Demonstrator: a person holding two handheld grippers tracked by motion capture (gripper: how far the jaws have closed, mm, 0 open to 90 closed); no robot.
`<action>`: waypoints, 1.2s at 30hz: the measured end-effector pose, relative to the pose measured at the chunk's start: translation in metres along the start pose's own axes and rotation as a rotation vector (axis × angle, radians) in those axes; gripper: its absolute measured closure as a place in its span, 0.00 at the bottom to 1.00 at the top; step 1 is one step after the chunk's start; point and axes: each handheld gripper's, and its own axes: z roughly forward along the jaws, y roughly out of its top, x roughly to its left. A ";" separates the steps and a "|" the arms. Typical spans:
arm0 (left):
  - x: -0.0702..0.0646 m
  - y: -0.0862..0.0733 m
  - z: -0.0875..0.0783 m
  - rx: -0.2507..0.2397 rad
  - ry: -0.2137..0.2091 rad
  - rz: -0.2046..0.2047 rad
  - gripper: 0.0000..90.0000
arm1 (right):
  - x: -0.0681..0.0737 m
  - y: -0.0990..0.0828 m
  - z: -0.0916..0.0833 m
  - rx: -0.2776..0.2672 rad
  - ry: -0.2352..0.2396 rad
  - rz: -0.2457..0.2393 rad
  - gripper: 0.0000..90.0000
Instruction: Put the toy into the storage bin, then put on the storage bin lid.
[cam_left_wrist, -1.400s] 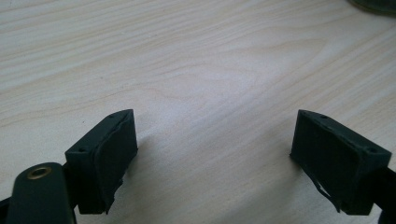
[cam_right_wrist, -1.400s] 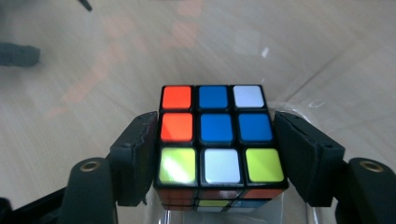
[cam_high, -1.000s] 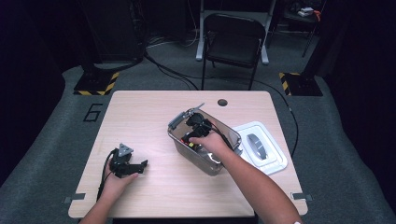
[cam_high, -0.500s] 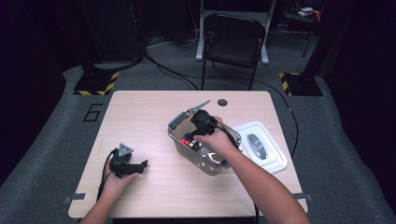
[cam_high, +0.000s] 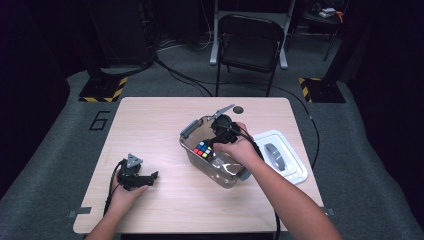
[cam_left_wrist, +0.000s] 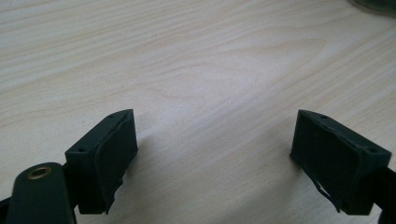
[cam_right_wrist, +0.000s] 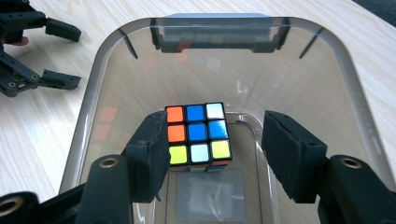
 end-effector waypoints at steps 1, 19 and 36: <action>0.000 0.000 0.000 0.000 0.000 0.000 0.16 | -0.001 0.000 -0.001 -0.003 -0.001 -0.001 0.46; 0.000 0.000 0.000 0.000 0.000 0.000 0.16 | -0.015 -0.012 -0.038 -0.037 -0.002 0.038 0.45; 0.000 0.000 0.000 0.000 0.000 -0.001 0.16 | -0.025 -0.022 -0.070 -0.050 -0.042 0.033 0.40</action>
